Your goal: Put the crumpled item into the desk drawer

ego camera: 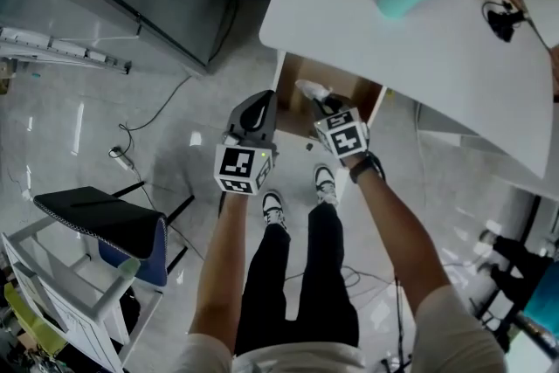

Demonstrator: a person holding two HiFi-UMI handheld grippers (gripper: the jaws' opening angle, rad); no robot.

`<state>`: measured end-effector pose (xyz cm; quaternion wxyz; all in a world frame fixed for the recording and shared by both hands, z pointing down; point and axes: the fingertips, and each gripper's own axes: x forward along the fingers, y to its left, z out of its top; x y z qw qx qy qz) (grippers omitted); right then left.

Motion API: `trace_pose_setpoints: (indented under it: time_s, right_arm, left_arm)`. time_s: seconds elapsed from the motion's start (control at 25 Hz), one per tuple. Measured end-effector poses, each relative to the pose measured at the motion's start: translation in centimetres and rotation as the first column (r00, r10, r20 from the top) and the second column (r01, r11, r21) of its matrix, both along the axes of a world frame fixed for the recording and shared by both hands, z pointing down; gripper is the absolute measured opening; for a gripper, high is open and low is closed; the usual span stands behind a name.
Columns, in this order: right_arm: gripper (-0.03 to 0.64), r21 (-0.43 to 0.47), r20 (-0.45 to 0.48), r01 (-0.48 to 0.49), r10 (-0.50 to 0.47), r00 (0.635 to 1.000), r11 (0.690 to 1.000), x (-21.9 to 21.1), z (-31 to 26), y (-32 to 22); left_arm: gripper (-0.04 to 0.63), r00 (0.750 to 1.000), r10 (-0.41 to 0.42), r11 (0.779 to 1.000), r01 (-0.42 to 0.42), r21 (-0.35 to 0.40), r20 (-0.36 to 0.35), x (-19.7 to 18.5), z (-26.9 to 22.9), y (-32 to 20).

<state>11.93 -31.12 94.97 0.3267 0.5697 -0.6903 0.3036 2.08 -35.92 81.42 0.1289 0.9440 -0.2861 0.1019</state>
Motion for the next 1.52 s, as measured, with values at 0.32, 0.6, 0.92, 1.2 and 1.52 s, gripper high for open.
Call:
trace_pose_setpoints:
  time_s: [0.32, 0.6, 0.92, 1.2, 1.52]
  right_arm:
    - [0.038, -0.07, -0.111, 0.204, -0.211, 0.971, 0.976, 0.2, 3.9, -0.9]
    - [0.038, -0.17, -0.107, 0.251, -0.271, 0.957, 0.953, 0.7, 7.3, -0.8]
    - [0.096, -0.204, -0.09, 0.261, -0.284, 0.955, 0.944, 0.1, 8.7, -0.1]
    - [0.161, -0.164, -0.092, 0.249, -0.266, 0.959, 0.954, 0.3, 6.7, 0.3]
    - [0.16, -0.089, -0.069, 0.213, -0.219, 0.973, 0.973, -1.1, 1.1, 1.9]
  left_arm:
    - [-0.006, 1.0, 0.026, 0.999, -0.027, 0.025, 0.015, 0.1, 1.7, -0.7]
    - [-0.006, 0.999, 0.036, 0.998, -0.038, 0.049, 0.031, -0.3, 2.6, -1.6]
    - [-0.005, 0.999, 0.02, 0.999, -0.021, 0.043, 0.032, -1.1, 2.7, -1.7]
    - [-0.006, 1.0, 0.004, 1.0, -0.005, 0.028, 0.031, -1.9, 2.2, -1.6]
    - [-0.006, 1.0, -0.026, 1.0, 0.026, 0.004, 0.003, -2.8, -1.1, -1.1]
